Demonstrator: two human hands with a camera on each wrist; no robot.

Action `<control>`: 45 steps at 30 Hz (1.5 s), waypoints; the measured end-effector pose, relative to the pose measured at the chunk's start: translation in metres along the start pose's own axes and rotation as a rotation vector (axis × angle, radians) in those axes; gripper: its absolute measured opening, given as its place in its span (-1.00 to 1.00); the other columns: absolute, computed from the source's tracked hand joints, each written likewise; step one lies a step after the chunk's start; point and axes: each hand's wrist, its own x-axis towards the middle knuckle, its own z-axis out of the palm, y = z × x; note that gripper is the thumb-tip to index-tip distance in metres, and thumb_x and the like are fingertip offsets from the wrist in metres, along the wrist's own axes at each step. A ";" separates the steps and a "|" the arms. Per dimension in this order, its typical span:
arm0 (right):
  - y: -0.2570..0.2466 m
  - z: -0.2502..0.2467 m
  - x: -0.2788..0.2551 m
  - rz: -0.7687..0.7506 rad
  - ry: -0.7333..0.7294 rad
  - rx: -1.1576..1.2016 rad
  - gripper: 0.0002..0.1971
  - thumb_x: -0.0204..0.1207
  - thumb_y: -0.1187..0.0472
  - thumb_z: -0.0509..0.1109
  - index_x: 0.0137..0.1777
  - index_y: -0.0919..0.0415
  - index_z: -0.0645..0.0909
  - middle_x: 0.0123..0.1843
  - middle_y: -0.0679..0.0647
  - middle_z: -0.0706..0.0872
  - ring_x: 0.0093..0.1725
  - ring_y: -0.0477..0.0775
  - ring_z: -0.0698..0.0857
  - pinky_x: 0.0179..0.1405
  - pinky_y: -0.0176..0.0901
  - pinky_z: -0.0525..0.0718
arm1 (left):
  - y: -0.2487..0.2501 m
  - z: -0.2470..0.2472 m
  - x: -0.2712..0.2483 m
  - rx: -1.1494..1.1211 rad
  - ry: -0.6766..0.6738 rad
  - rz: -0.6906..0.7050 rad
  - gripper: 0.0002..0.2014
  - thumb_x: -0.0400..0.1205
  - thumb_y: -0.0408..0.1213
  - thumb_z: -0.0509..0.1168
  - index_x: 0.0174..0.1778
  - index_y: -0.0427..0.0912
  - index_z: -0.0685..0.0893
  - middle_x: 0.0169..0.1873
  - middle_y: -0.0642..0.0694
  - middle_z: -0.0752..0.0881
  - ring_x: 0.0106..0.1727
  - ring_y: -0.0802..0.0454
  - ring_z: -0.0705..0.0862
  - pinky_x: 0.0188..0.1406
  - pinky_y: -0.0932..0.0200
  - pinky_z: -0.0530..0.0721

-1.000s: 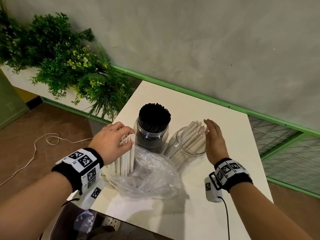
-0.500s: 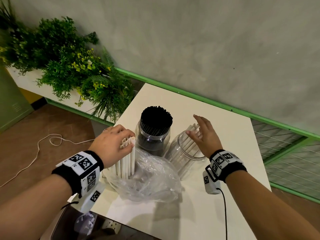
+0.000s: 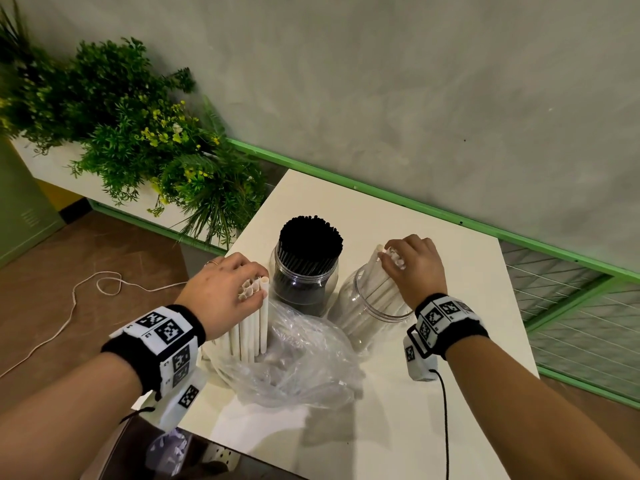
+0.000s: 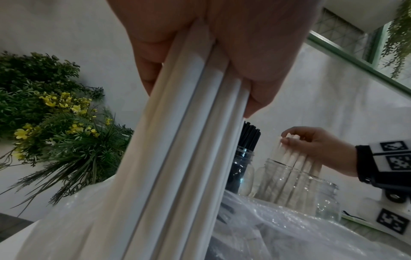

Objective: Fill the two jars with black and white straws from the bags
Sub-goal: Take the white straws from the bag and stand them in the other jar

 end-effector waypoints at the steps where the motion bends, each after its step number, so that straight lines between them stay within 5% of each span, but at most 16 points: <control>1: 0.002 0.001 -0.002 -0.021 -0.034 -0.030 -0.80 0.48 0.06 0.43 -0.01 0.16 0.71 -0.15 0.08 0.67 -0.15 0.21 0.54 -0.19 0.01 0.59 | 0.001 0.000 0.000 0.000 -0.004 -0.002 -0.43 0.43 0.22 -0.08 0.14 0.06 0.63 -0.03 0.03 0.58 0.01 -0.04 0.56 0.04 0.09 0.39; 7: 0.002 0.004 -0.004 0.007 -0.197 -0.073 -0.69 0.51 0.03 0.44 0.21 0.12 0.64 0.05 0.08 0.69 0.01 0.24 0.61 -0.04 0.11 0.64 | 0.002 -0.002 0.000 0.005 -0.014 -0.005 -0.42 0.42 0.23 -0.10 0.15 0.06 0.63 -0.02 0.04 0.58 0.02 -0.04 0.56 0.06 0.09 0.40; 13: -0.008 0.005 0.001 0.141 -0.280 -0.034 -0.63 0.48 -0.16 0.43 0.21 -0.01 0.64 0.08 -0.04 0.64 0.05 0.08 0.59 -0.13 -0.07 0.61 | 0.000 -0.002 -0.001 0.016 -0.026 -0.007 -0.42 0.42 0.24 -0.12 0.16 0.08 0.61 0.01 0.05 0.58 0.03 -0.02 0.55 0.07 0.12 0.39; 20: -0.006 0.008 -0.001 0.132 -0.018 0.096 -0.81 0.49 0.16 0.47 0.03 0.23 0.68 -0.08 0.10 0.60 -0.09 0.21 0.61 -0.23 -0.02 0.62 | -0.003 -0.001 -0.001 0.016 -0.023 -0.002 -0.43 0.44 0.24 -0.11 0.16 0.09 0.61 0.01 0.05 0.57 0.04 -0.02 0.55 0.04 0.17 0.33; 25: -0.003 0.005 -0.002 0.114 0.081 0.030 -0.73 0.47 0.04 0.31 0.05 0.16 0.69 -0.06 0.12 0.62 -0.08 0.20 0.52 -0.10 0.02 0.55 | -0.004 0.000 -0.002 0.013 -0.021 0.003 -0.45 0.45 0.22 -0.09 0.15 0.08 0.62 0.00 0.05 0.58 0.03 -0.03 0.55 0.04 0.16 0.35; 33: -0.003 0.008 -0.002 0.104 -0.097 0.041 -0.68 0.54 0.22 0.39 0.29 0.07 0.63 0.09 0.11 0.60 0.06 0.18 0.53 0.01 -0.01 0.59 | -0.006 0.001 -0.001 0.001 -0.004 0.006 -0.49 0.45 0.20 -0.05 0.12 0.08 0.63 -0.05 0.05 0.58 -0.01 -0.05 0.56 0.00 0.13 0.39; 38: -0.003 0.006 -0.002 0.127 -0.006 0.155 -0.84 0.56 0.37 0.28 0.06 0.24 0.65 0.03 0.12 0.61 0.00 0.21 0.57 -0.11 -0.04 0.58 | -0.007 0.002 -0.001 0.008 -0.005 0.006 -0.49 0.45 0.21 -0.06 0.13 0.09 0.62 -0.05 0.06 0.56 -0.01 -0.03 0.55 -0.02 0.15 0.37; 45: -0.002 0.003 0.006 0.180 -0.173 0.009 -0.81 0.66 0.20 0.23 0.05 0.23 0.66 -0.01 0.11 0.66 0.01 0.23 0.59 -0.16 -0.02 0.59 | -0.006 0.001 -0.001 0.005 -0.006 0.006 -0.47 0.45 0.22 -0.08 0.14 0.08 0.62 -0.04 0.05 0.57 0.01 -0.03 0.55 -0.03 0.15 0.35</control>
